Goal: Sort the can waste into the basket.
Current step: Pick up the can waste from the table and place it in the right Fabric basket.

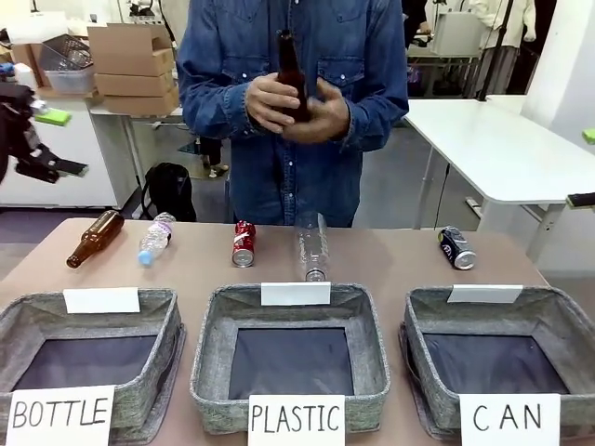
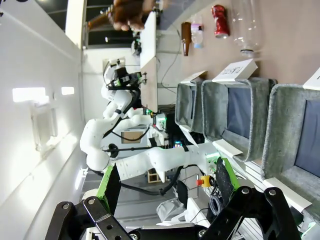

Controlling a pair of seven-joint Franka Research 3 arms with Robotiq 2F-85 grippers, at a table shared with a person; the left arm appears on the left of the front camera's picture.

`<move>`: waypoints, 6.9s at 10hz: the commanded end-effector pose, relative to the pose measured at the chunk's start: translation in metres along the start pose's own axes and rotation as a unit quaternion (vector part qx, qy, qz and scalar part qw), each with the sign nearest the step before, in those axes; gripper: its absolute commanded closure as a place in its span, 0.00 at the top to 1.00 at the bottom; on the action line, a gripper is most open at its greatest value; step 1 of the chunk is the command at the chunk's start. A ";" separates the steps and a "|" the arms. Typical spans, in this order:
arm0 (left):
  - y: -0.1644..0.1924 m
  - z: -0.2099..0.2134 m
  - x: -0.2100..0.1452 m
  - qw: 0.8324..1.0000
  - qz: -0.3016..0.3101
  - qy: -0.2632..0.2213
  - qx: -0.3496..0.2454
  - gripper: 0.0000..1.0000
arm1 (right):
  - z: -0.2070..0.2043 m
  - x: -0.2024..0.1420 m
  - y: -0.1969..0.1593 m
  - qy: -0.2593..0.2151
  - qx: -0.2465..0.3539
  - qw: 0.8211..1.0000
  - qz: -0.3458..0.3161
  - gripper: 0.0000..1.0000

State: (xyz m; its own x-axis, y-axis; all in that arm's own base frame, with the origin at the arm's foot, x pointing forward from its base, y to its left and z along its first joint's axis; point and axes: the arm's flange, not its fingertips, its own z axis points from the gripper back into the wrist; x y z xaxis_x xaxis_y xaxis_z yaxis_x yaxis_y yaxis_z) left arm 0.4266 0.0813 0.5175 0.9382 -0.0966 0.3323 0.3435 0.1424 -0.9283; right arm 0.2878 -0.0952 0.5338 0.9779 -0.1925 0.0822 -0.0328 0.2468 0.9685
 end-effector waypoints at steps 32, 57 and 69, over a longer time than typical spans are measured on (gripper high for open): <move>0.135 -0.330 0.143 0.868 0.074 0.137 0.472 1.00 | 0.000 0.002 0.001 -0.001 0.009 1.000 0.013 1.00; -0.078 -0.046 -0.044 0.875 -0.365 0.208 0.240 0.00 | 0.000 0.002 0.001 -0.001 0.009 1.000 0.013 1.00; -0.081 -0.065 -0.113 0.766 -0.447 0.411 0.212 0.39 | 0.000 0.002 0.001 -0.001 0.009 1.000 0.013 1.00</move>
State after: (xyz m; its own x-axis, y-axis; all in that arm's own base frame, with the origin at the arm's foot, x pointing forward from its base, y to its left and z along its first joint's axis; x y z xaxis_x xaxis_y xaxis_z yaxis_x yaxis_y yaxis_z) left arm 0.3145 0.0107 0.5474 0.0731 -0.9243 0.3745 0.9644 -0.0301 -0.2626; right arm 0.2878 -0.0960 0.5332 0.9778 -0.1927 0.0825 -0.0327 0.2485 0.9681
